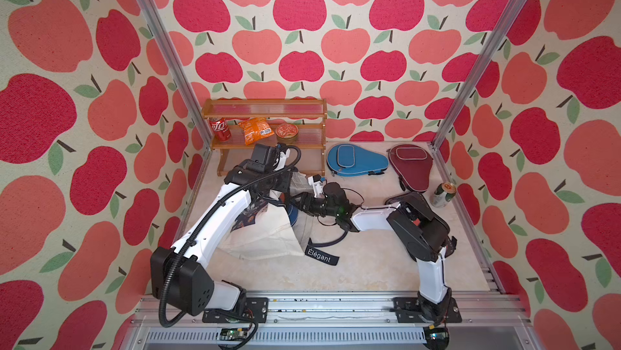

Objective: Remove the ping pong set from the canvas bag
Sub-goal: Pick up the ping pong set from the canvas bag.

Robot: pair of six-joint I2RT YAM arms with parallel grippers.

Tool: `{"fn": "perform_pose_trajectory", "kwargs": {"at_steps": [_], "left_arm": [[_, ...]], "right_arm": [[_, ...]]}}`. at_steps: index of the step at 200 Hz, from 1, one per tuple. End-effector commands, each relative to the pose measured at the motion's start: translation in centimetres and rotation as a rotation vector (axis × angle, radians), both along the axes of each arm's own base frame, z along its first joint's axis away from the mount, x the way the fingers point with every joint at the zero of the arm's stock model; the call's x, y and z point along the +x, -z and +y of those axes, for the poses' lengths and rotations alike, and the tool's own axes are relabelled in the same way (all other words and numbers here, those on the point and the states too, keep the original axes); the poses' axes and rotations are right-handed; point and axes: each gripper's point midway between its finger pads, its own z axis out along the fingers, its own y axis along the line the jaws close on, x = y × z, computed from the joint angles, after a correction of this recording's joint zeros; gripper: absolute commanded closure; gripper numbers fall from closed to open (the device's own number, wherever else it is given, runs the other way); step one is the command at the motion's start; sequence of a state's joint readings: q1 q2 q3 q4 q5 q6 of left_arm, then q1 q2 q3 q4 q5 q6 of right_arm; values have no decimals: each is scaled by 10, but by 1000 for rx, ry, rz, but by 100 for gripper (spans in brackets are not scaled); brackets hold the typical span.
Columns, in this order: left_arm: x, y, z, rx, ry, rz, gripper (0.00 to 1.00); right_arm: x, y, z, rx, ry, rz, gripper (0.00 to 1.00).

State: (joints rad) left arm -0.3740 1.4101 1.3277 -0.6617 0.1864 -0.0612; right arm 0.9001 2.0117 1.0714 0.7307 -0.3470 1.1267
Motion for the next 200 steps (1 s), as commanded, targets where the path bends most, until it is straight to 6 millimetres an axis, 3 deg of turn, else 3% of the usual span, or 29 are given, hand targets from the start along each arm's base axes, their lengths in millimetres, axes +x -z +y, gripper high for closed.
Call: {"fn": "perform_pose_trajectory", "kwargs": {"at_steps": [1,45,131,171,200], "left_arm": [[5,-20,-6,-18,11,-47,100],[4,-20,-5,-8,12,-40,100],[2,-25,-8,-1,15,-46,100],[3,-26,-14,-4,23,-53,100],[3,-28,-17,-2,29,-56,100]], "right_arm": [[-5,-2,11,21,-28,9,36],[-2,8,25,48,-50,62,36],[1,53,32,12,-49,164,37],[5,60,37,13,-49,188,37],[8,54,43,73,-52,195,37]]}}
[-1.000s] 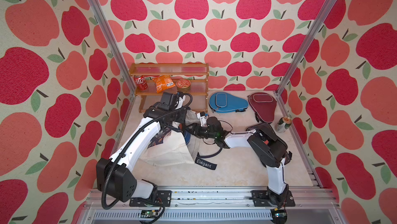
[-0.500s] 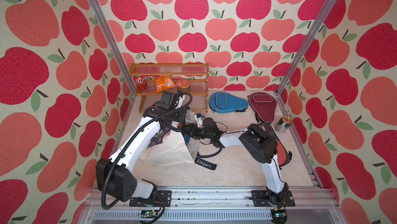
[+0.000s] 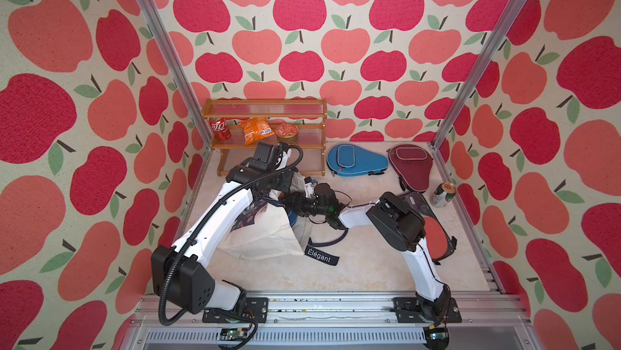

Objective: Remove the ping pong set from the canvas bag
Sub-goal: Pick up the ping pong set from the canvas bag.

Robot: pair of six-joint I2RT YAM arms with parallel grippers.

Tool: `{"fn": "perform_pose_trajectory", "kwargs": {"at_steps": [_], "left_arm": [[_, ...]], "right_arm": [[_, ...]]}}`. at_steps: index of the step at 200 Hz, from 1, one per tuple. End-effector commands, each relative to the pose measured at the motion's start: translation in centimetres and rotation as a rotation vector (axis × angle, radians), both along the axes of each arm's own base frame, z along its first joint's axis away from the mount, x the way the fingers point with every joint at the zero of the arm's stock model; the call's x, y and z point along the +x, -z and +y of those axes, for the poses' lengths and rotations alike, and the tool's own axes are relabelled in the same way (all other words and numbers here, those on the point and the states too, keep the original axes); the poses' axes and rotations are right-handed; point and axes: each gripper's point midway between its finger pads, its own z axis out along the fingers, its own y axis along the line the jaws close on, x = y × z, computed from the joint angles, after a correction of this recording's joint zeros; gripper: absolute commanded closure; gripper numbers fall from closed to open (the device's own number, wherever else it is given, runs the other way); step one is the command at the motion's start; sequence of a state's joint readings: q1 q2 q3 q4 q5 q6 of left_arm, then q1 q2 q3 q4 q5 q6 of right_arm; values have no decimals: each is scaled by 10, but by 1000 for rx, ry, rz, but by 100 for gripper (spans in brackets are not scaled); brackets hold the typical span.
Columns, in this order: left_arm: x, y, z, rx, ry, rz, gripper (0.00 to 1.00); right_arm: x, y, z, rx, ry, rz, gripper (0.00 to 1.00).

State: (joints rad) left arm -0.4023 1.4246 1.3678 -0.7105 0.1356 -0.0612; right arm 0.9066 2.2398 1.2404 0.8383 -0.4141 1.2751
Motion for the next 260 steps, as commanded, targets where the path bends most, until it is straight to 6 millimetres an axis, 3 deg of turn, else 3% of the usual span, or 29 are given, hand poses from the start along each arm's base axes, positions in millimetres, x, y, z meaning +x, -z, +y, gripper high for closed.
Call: {"fn": "perform_pose_trajectory", "kwargs": {"at_steps": [1,55,120,136,190,217,237,260], "left_arm": [[5,-25,-16,-46,36,-63,100],[8,-28,-22,-50,49,-65,100],[9,-31,-25,-53,58,-73,100],[9,-32,-25,-55,59,-75,100],[12,-34,-29,-54,67,-77,100],[13,-37,-32,-53,75,-83,100],[14,-39,-34,-52,81,-85,100],[14,-39,-34,-48,82,-85,100]], "right_arm": [[-5,23,4,-5,-19,70,37],[0,-11,13,118,-13,29,37],[-1,-41,9,275,33,-40,41],[-2,-38,11,259,26,-34,41],[-17,22,21,25,-29,82,41],[-21,38,26,-22,-59,130,40],[-22,35,33,1,-83,135,40],[-17,9,39,108,-93,110,41]]}}
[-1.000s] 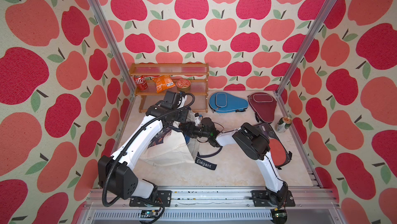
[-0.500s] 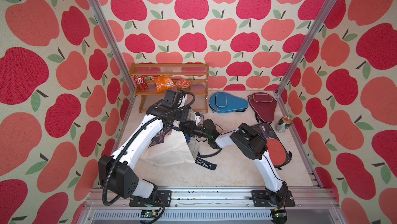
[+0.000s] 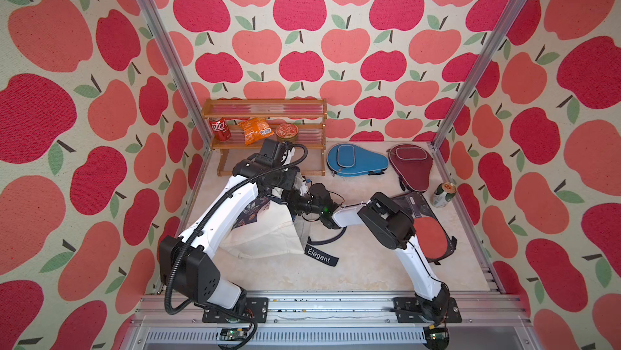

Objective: Remove the ping pong set from the canvas bag
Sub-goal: Pick up the ping pong set from the canvas bag.

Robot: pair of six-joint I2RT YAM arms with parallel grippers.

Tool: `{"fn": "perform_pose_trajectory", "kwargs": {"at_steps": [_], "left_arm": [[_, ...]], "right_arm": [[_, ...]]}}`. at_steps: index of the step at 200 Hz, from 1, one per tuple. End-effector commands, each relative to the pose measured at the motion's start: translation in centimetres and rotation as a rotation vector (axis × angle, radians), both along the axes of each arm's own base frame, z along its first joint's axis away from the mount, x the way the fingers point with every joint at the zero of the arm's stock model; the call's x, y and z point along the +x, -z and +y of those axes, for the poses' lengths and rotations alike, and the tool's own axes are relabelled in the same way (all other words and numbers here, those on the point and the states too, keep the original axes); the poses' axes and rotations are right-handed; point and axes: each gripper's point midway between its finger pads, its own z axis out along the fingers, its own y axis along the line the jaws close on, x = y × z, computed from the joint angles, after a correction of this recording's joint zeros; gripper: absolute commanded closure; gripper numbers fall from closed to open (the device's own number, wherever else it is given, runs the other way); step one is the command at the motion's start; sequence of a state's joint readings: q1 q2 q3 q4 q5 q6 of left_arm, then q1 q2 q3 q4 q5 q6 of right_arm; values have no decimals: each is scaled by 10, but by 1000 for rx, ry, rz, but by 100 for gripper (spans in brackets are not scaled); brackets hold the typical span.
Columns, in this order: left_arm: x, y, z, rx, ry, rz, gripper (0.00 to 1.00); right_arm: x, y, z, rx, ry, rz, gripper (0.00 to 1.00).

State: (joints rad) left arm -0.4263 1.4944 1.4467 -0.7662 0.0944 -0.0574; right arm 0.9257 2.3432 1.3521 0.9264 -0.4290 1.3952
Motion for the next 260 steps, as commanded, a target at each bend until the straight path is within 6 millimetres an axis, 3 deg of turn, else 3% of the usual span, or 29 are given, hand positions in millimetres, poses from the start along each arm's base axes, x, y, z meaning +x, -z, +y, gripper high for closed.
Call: {"fn": "perform_pose_trajectory", "kwargs": {"at_steps": [1,43,98,260], "left_arm": [[6,-43,-28,-99,83,-112,100],[5,-44,-24,-84,80,-115,100],[1,-47,-14,-88,73,-119,100],[5,-64,38,-308,-23,-135,100]], "right_arm": [[-20,15,12,12,-82,46,41],[-11,-25,6,112,-48,-14,71],[-11,-54,-9,124,2,-76,85],[-28,-101,-52,-107,140,-319,91]]}}
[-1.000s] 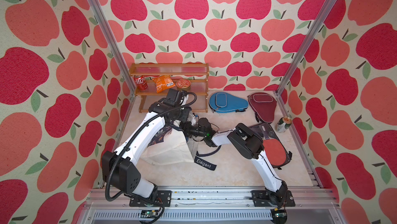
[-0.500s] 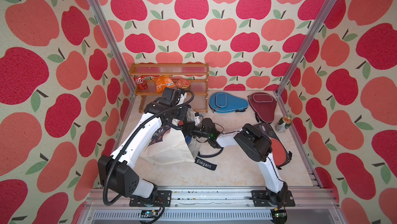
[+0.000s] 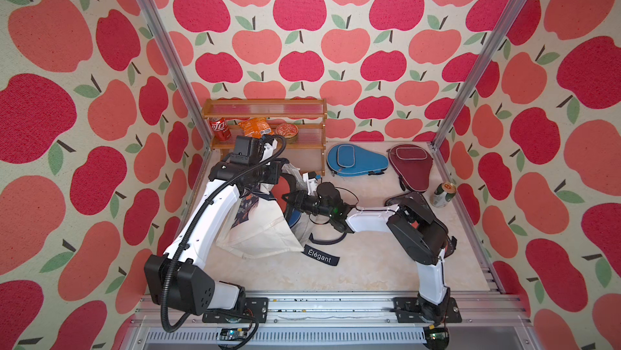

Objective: Remove the ping pong set from the canvas bag
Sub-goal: Pick up the ping pong set from the canvas bag.

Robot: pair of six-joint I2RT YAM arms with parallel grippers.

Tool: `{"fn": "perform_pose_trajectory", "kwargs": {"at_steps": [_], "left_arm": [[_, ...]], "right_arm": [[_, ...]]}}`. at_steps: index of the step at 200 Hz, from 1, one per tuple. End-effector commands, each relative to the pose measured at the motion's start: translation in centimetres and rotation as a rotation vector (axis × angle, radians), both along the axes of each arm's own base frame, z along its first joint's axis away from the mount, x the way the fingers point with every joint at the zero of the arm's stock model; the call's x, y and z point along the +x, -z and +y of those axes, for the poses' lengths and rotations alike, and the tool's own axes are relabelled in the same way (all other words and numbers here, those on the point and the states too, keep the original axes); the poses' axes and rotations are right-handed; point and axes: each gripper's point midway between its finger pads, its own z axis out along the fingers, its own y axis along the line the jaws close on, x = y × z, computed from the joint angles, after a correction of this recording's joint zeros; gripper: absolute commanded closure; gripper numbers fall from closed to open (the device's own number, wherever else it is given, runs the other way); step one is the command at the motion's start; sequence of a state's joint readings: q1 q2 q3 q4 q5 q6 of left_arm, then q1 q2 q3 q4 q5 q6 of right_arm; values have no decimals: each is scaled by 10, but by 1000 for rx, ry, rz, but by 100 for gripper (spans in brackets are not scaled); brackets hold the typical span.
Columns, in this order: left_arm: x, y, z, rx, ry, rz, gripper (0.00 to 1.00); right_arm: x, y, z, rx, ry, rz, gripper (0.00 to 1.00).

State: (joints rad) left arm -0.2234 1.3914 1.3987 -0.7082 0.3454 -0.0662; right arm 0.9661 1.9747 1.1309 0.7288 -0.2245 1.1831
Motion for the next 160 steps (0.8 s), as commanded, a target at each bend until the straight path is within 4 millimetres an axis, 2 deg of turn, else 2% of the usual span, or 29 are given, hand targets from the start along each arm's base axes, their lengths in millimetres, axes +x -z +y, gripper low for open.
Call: {"fn": "perform_pose_trajectory", "kwargs": {"at_steps": [1,42,101,160], "left_arm": [[1,-31,0,-89,10,-97,100],[0,-40,6,-151,14,-146,100],[4,-39,10,-193,28,-160,100],[-9,-39,23,-156,-20,-243,100]], "right_arm": [[-6,-32,-8,-6,10,-117,91],[-7,-42,-22,-49,47,-145,91],[-19,-57,-41,-73,50,-148,92],[-27,-72,-57,-99,58,-158,92]]}}
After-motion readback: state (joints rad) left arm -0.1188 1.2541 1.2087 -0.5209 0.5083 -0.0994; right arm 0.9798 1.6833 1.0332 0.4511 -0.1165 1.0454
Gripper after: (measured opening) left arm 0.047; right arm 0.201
